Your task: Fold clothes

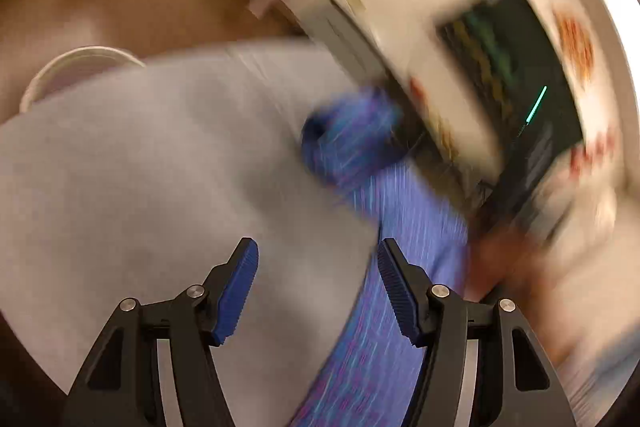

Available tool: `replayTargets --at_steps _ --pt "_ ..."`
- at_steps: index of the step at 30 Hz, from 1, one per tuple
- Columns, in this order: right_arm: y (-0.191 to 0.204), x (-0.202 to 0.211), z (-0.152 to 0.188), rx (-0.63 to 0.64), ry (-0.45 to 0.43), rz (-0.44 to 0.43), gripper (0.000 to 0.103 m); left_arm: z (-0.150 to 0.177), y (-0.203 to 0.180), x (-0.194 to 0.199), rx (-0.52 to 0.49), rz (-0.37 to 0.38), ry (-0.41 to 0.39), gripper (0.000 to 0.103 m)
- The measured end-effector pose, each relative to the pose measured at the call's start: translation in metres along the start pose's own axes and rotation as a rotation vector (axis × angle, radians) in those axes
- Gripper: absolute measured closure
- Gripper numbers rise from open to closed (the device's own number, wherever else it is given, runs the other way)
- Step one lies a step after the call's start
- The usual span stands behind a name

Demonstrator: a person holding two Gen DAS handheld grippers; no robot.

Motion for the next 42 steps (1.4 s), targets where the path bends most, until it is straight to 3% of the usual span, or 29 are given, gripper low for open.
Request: replayTargets --at_steps 3,5,9,10,11,12,16,19,22,24,29,30,32,37,42 --pt "-0.082 0.072 -0.019 -0.116 -0.011 0.003 0.098 0.049 -0.021 -0.028 -0.156 -0.044 0.153 0.041" --pt "-0.142 0.121 -0.026 -0.209 -0.043 0.029 0.098 0.077 -0.024 -0.039 -0.235 -0.122 0.198 0.040" --pt "-0.221 0.182 -0.018 -0.360 -0.083 0.030 0.098 0.108 -0.037 -0.041 -0.462 -0.342 0.125 0.037" --pt "-0.233 0.190 -0.013 -0.389 -0.085 0.021 0.098 0.115 -0.040 -0.043 -0.506 -0.390 0.119 0.043" --pt "-0.242 0.191 -0.010 -0.406 -0.084 0.011 0.098 0.121 -0.045 -0.044 -0.552 -0.421 0.114 0.088" --pt "-0.250 0.190 -0.009 -0.419 -0.084 0.000 0.098 0.126 -0.051 -0.046 -0.580 -0.421 0.119 0.099" --pt "-0.273 0.215 -0.006 -0.460 -0.138 -0.025 0.098 0.125 -0.077 -0.034 -0.647 -0.429 0.037 0.103" --pt "-0.314 0.264 0.004 -0.506 -0.212 -0.027 0.098 0.135 -0.114 -0.022 -0.709 -0.350 -0.015 0.103" --pt "-0.370 0.323 0.028 -0.575 -0.284 -0.005 0.098 0.167 -0.164 -0.020 -0.827 -0.219 -0.015 0.103" --pt "-0.406 0.353 0.054 -0.635 -0.319 0.016 0.098 0.201 -0.195 -0.026 -0.915 -0.108 0.040 0.102" --pt "-0.477 0.404 0.143 -0.786 -0.368 0.092 0.098 0.263 -0.215 -0.050 -1.039 -0.019 0.216 0.095" --pt "-0.483 0.407 0.157 -0.802 -0.365 0.102 0.098 0.272 -0.217 -0.053 -1.050 0.001 0.246 0.092" --pt "-0.491 0.412 0.181 -0.832 -0.375 0.107 0.098 0.280 -0.219 -0.057 -1.071 0.005 0.271 0.076" --pt "-0.490 0.424 0.203 -0.858 -0.422 0.131 0.098 0.286 -0.230 -0.053 -1.000 0.113 0.346 0.064" --pt "-0.473 0.453 0.208 -0.842 -0.498 0.164 0.098 0.255 -0.236 -0.042 -0.853 0.218 0.318 0.059"
Point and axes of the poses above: each gripper's, at about its wrist camera, not at the fingertips, and x roughly against the way its jaws point, y to its left, z to its underside, the point moved 9 cm from there along -x, roughly the way its jaws point, and after that the axes turned 5 degrees about z, right-handed, at the moved point
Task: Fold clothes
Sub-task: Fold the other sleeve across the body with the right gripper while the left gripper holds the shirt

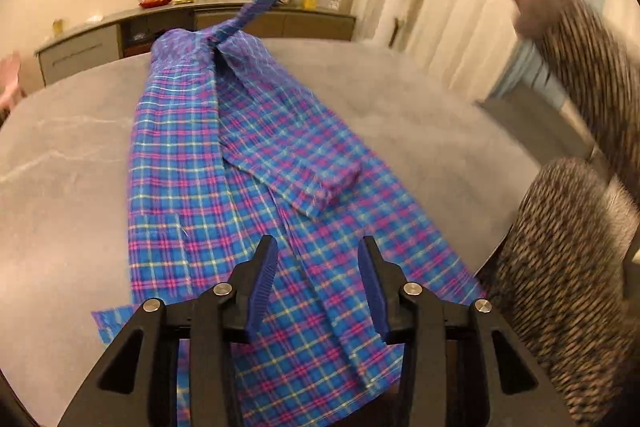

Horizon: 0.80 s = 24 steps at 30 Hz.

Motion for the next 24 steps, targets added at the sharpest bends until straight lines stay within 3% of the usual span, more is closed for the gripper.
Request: replayTargets --at_steps 4,6,9,12,15,18,21,23,24 --pt "0.010 0.010 0.017 0.102 -0.001 0.063 0.097 -0.019 0.047 0.018 0.223 0.047 -0.092 0.057" --pt "0.015 0.007 0.021 0.153 0.001 0.102 0.097 -0.014 0.077 0.014 0.384 0.081 -0.090 0.058" --pt "0.029 0.000 0.021 0.222 -0.007 0.148 0.097 0.006 0.099 -0.003 0.513 0.091 -0.028 0.059" --pt "0.073 -0.007 0.039 0.373 0.014 0.135 0.097 0.028 0.104 -0.025 0.544 0.050 0.066 0.059" --pt "0.161 -0.001 0.110 0.677 0.129 -0.037 0.097 0.029 0.094 -0.029 0.520 0.064 0.081 0.059" --pt "0.217 0.005 0.221 0.953 0.307 -0.166 0.097 0.031 0.079 -0.021 0.490 0.093 0.088 0.059" --pt "0.206 -0.012 0.334 1.069 0.516 -0.172 0.097 0.042 0.068 -0.012 0.483 0.095 0.112 0.058" --pt "0.177 -0.026 0.379 1.056 0.611 -0.129 0.097 0.055 0.064 -0.008 0.491 0.070 0.129 0.058" --pt "0.163 -0.031 0.393 1.034 0.642 -0.108 0.092 0.066 0.062 -0.008 0.501 0.050 0.147 0.058"
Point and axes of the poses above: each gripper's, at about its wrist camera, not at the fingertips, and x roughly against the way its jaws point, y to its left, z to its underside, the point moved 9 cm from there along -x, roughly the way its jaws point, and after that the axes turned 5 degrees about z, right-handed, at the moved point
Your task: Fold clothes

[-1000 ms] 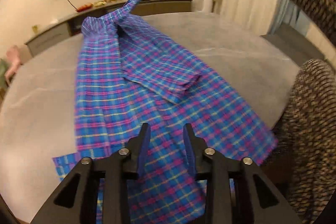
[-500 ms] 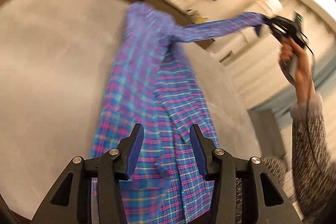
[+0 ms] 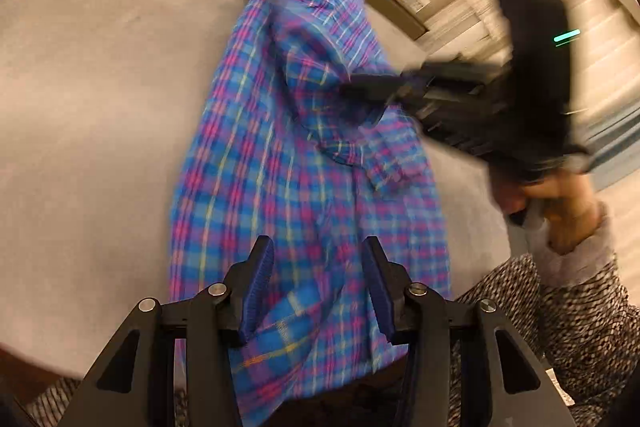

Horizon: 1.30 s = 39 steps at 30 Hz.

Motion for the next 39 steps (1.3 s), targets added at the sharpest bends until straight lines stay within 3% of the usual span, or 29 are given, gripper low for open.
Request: replayTargets --at_steps 1,3,4,7,10,11,14,16,17,21,24,26,28,31,35,36,37,38,39 --pt "0.001 -0.010 0.014 -0.041 0.021 -0.022 0.088 0.010 0.000 -0.003 -0.001 -0.018 0.015 0.058" --pt "0.005 -0.012 0.033 -0.098 0.034 -0.094 0.059 0.026 -0.007 -0.006 -0.040 -0.049 0.031 0.058" --pt "0.009 -0.008 0.040 -0.103 0.041 -0.125 0.054 0.024 -0.017 0.001 -0.078 -0.045 -0.007 0.059" --pt "0.012 0.017 0.041 -0.130 -0.009 -0.148 0.053 0.012 -0.047 0.037 -0.176 -0.012 -0.161 0.058" --pt "0.006 0.042 0.037 -0.256 -0.091 -0.188 0.053 -0.002 -0.046 0.063 -0.155 -0.001 -0.274 0.058" --pt "0.002 0.046 0.038 -0.323 -0.114 -0.200 0.053 -0.001 -0.039 0.061 -0.124 0.002 -0.265 0.058" --pt "-0.002 0.052 0.043 -0.451 -0.162 -0.200 0.053 0.022 -0.018 0.017 -0.040 -0.020 -0.075 0.058" --pt "0.016 0.051 0.042 -0.438 -0.173 -0.219 0.053 0.045 -0.017 -0.009 -0.074 -0.093 0.036 0.059" --pt "0.029 0.051 0.042 -0.416 -0.165 -0.228 0.053 0.050 -0.024 -0.011 -0.121 -0.115 0.036 0.058" --pt "0.070 0.033 0.055 -0.336 -0.061 -0.248 0.053 0.082 -0.055 -0.010 -0.151 0.019 0.106 0.058" --pt "0.081 0.027 0.068 -0.264 -0.005 -0.180 0.053 0.068 -0.055 0.031 -0.132 0.012 -0.064 0.058" --pt "0.076 0.032 0.067 -0.235 -0.026 -0.109 0.053 0.051 -0.034 0.067 -0.049 -0.007 -0.204 0.057" --pt "0.076 0.046 0.061 -0.230 -0.073 -0.081 0.053 0.037 0.003 0.083 0.077 -0.094 -0.259 0.054" --pt "0.092 0.069 0.048 -0.182 -0.170 -0.077 0.053 0.029 0.038 0.063 0.122 -0.201 -0.180 0.054" --pt "0.141 0.081 0.044 -0.048 -0.247 -0.148 0.053 0.039 0.028 0.015 0.038 -0.230 -0.046 0.055" --pt "0.152 0.080 0.047 -0.004 -0.252 -0.154 0.053 0.040 0.025 0.009 0.001 -0.259 -0.044 0.056" --pt "0.165 0.074 0.051 0.037 -0.256 -0.148 0.053 0.042 0.021 0.005 -0.022 -0.275 -0.034 0.069" --pt "0.174 0.067 0.056 0.060 -0.247 -0.142 0.053 0.045 0.018 0.003 -0.040 -0.286 -0.022 0.102" --pt "0.180 0.062 0.059 0.076 -0.234 -0.139 0.064 0.047 0.014 0.003 -0.045 -0.282 -0.025 0.101"
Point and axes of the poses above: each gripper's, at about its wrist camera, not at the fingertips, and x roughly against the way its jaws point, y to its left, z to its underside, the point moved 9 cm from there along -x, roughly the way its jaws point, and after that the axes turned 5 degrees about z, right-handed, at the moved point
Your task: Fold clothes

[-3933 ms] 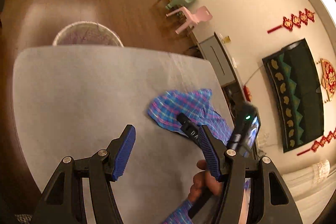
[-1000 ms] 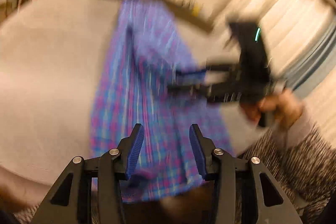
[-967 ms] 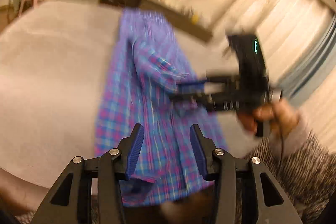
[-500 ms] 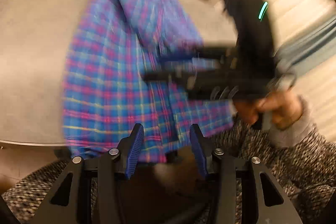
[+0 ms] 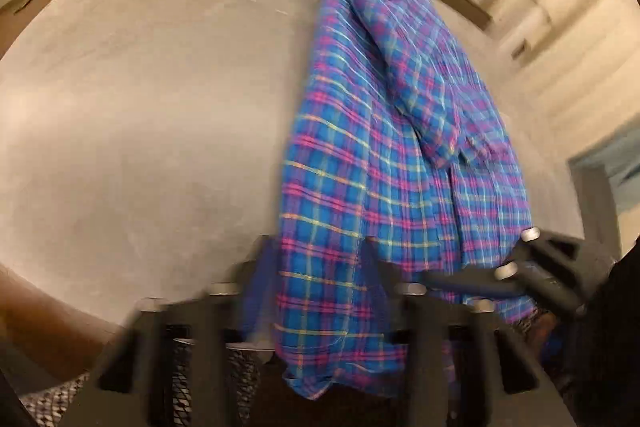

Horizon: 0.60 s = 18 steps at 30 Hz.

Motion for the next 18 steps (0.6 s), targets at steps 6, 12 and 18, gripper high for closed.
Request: replayTargets --at_steps 6,12,18 --pt "0.036 0.011 0.010 0.244 0.010 0.099 0.102 -0.012 -0.012 0.048 0.096 0.151 -0.149 0.103" --pt "0.046 -0.002 0.041 0.258 0.110 0.048 0.102 0.035 0.019 0.012 0.162 -0.001 -0.024 0.098" --pt "-0.052 0.048 0.006 -0.192 -0.037 -0.057 0.090 0.018 0.012 0.044 0.140 0.057 -0.133 0.062"
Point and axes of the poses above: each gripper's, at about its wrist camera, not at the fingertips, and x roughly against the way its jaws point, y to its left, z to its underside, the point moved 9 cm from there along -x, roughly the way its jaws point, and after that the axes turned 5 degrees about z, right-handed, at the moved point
